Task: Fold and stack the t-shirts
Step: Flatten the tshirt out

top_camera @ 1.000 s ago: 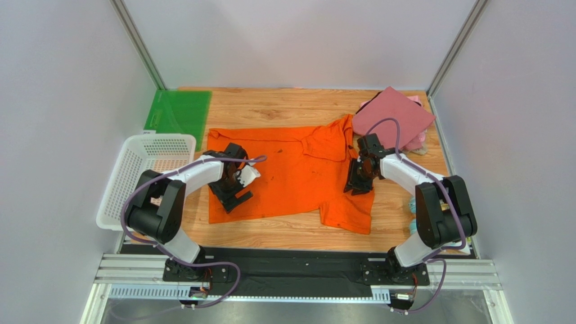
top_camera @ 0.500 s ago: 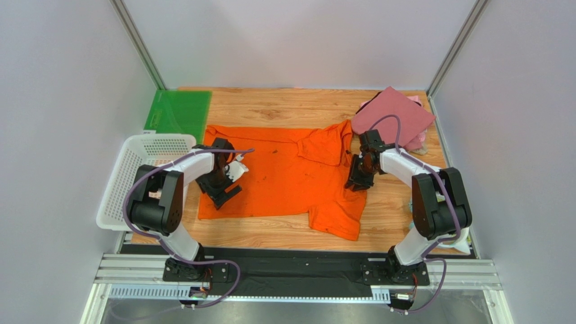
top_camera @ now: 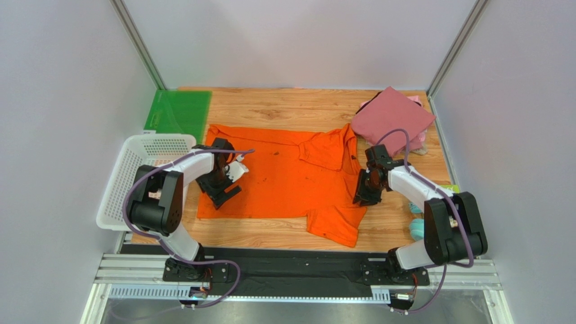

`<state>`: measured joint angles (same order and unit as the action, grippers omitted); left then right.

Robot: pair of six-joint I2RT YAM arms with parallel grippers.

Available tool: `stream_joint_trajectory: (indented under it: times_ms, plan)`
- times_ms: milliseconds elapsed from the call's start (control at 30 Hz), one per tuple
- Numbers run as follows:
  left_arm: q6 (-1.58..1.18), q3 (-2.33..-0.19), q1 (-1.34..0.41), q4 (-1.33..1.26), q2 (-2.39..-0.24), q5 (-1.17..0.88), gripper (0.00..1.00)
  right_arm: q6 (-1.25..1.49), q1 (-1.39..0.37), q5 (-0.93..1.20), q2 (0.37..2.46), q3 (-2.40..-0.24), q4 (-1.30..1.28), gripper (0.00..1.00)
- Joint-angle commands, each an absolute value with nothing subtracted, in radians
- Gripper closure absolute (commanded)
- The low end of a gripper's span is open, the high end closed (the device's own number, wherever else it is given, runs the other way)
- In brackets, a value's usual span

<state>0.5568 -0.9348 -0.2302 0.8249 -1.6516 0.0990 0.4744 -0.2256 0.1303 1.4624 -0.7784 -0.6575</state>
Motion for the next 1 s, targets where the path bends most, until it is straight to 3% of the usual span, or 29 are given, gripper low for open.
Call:
stream_joint_trajectory:
  times_ms: [0,267,467,967]
  plan:
    - [0.58,-0.927,-0.222,0.729,-1.641,0.11,0.12,0.489,-0.225,0.086,1.347,-0.781,-0.732,0.66]
    - [0.578,-0.986,-0.222,0.865,-1.502,0.058,0.12,0.495,-0.225,0.146,1.393,-0.972,-0.747,0.62]
    - [0.546,-1.26,-0.222,0.972,-1.466,0.034,0.02,0.476,-0.225,0.19,1.569,-1.228,-0.747,0.6]
    - [0.379,-1.839,-0.175,0.959,-1.994,0.046,0.05,0.437,-0.169,0.202,1.985,-1.607,-0.758,0.61]
